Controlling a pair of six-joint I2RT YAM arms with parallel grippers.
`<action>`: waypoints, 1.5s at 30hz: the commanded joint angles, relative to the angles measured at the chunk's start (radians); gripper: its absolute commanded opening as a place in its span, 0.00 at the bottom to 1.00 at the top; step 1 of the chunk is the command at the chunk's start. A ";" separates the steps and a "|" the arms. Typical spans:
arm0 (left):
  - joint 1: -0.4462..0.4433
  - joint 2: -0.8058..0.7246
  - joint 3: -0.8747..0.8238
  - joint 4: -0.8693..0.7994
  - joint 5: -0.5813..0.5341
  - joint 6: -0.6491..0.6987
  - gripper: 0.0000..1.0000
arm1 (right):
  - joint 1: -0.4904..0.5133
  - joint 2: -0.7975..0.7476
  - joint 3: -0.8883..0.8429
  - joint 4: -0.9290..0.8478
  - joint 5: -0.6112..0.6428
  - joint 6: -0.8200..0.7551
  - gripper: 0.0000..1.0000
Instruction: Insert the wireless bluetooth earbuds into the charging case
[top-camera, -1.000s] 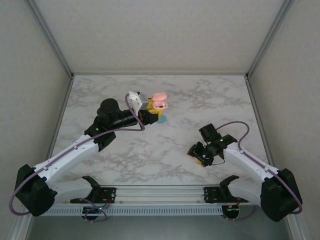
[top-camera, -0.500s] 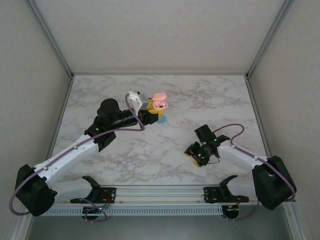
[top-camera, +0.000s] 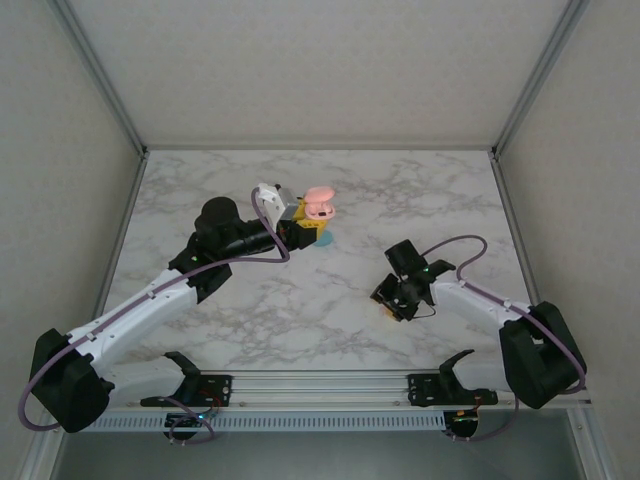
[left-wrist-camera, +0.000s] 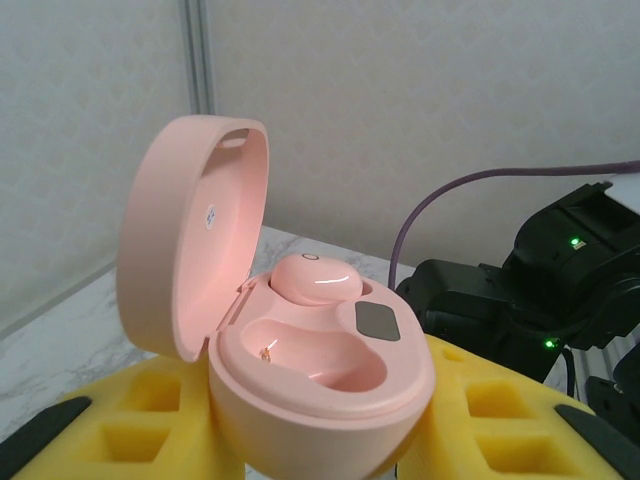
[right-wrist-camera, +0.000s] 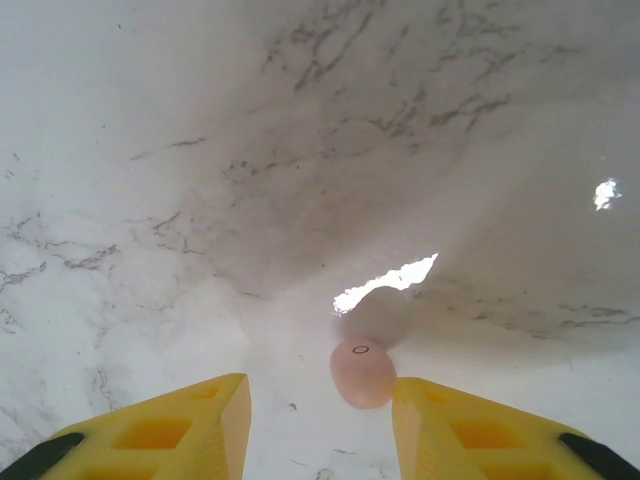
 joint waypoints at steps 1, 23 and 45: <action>-0.009 -0.003 0.004 -0.006 -0.002 0.015 0.15 | 0.006 0.045 0.047 -0.046 0.047 -0.043 0.42; -0.009 -0.014 0.004 -0.017 -0.005 0.015 0.15 | 0.013 0.188 0.186 -0.207 0.119 -0.234 0.40; -0.010 -0.014 0.004 -0.023 -0.017 0.016 0.15 | 0.033 0.245 0.243 -0.261 0.143 -0.336 0.18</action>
